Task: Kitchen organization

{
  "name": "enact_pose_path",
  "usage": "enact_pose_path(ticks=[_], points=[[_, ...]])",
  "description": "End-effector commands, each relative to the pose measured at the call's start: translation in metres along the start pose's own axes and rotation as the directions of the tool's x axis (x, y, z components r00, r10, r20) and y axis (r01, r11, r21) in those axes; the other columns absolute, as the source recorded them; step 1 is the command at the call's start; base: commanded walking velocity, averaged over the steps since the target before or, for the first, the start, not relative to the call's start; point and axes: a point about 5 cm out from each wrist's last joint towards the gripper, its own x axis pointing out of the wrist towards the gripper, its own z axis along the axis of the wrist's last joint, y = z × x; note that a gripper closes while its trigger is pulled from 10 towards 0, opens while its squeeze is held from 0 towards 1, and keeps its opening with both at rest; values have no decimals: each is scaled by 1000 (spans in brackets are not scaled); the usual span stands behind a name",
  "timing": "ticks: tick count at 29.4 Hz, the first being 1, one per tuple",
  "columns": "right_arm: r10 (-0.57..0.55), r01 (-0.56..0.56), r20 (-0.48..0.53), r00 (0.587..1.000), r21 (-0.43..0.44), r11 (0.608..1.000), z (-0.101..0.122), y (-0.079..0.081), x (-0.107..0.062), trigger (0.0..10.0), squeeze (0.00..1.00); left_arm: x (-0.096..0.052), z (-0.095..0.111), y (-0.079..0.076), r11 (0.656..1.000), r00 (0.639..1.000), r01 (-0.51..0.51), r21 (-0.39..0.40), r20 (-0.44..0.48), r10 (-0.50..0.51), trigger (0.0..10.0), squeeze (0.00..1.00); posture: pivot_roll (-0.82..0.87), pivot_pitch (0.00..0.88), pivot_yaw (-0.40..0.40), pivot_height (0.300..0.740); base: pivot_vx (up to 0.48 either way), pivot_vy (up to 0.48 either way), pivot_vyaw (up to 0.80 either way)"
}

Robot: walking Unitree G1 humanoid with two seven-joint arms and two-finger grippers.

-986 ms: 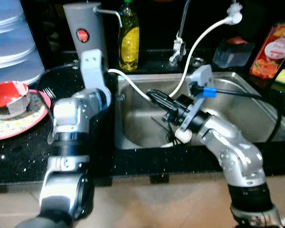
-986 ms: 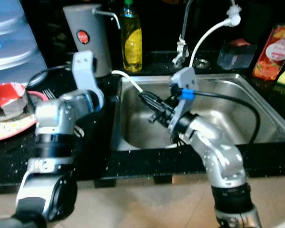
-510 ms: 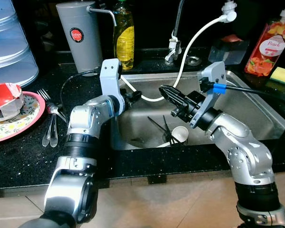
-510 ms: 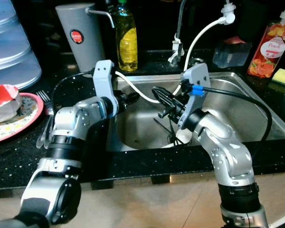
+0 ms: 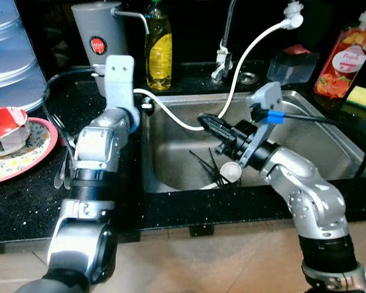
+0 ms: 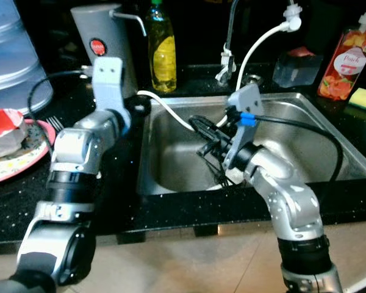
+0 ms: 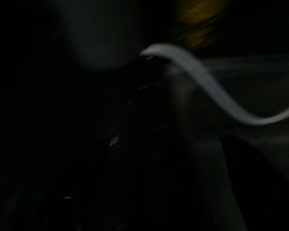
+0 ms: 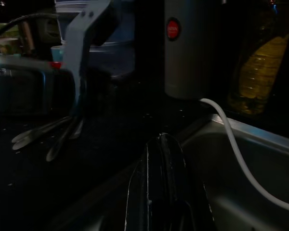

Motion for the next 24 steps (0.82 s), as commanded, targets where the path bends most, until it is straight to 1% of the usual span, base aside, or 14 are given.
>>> enact_pose_path(ticks=[1, 2, 3, 4, 5, 8, 11, 14, 15, 18, 19, 22, 24], points=[[31, -31, 8, 999, 5, 1000, 0, 6, 0, 10000, 0, -4, -6, 17, 996, 996, -85, 11, -34, 86, 10000, 0, -41, 117, 37, 740, 0, 0, 0], [31, -31, 7, 999, 5, 999, 0, 6, 1, 10000, 0, -8, -9, 19, 994, 993, -112, 7, -44, 112, 10000, 0, -41, 117, 37, 740, 0, 0, 0], [31, -31, 7, 999, 5, 999, 0, 6, 1, 10000, 0, -8, -9, 19, 994, 993, -112, 7, -44, 112, 10000, 0, -41, 117, 37, 740, 0, 0, 0], [31, -31, 5, 999, 7, 999, -1, 6, 1, 10000, 0, -17, -14, 21, 988, 986, -155, -6, -63, 155, 10000, 0, -36, 119, 40, 740, 0, 0, 0], [31, -31, 4, 1000, 8, 999, -1, 6, 1, 10000, 0, -21, -18, 21, 984, 982, -176, -11, -75, 174, 10000, 0, -36, 119, 40, 740, 0, 0, 0], [31, -31, 4, 1000, 9, 999, -2, 6, 2, 10000, 0, -25, -20, 20, 982, 978, -190, -12, -84, 188, 10000, 0, -36, 119, 40, 740, 0, 0, 0], [29, -30, 3, 1000, 15, 999, -3, 6, 3, 10000, 0, -37, -35, 20, 964, 957, -266, -2, -123, 264, 10000, 0, -26, 123, 45, 740, 0, 0, 0], [30, -30, 2, 1000, 18, 999, -4, 7, 3, 10000, 0, -41, -37, 20, 959, 952, -284, 9, -116, 283, 10000, 0, -24, 124, 45, 740, 0, 0, 0], [29, -29, 1, 1000, 20, 999, -5, 7, 3, 10000, 0, -43, -38, 19, 958, 951, -287, -21, -123, 282, 10000, 0, -24, 124, 44, 740, 0, 0, 0], [27, -27, 0, 1000, 24, 999, -6, 7, 4, 10000, 0, -48, -40, 23, 943, 939, -324, -74, -148, 311, 10000, 0, -24, 124, 45, 740, 0, 0, 0], [26, -26, 0, 1000, 25, 999, -6, 7, 4, 10000, 0, -49, -41, 26, 937, 933, -339, -84, -155, 324, 10000, 0, -24, 123, 45, 740, 0, 0, 0], [25, -25, 1, 1000, 26, 999, -6, 7, 4, 10000, 0, -49, -41, 28, 933, 929, -349, -89, -160, 333, 10000, 0, -24, 123, 45, 740, 0, 0, 0], [25, -25, 1, 1000, 28, 999, -6, 7, 4, 10000, 0, -47, -41, 27, 937, 934, -335, -96, -167, 317, 10000, 0, -23, 121, 45, 740, 0, 0, 0]])
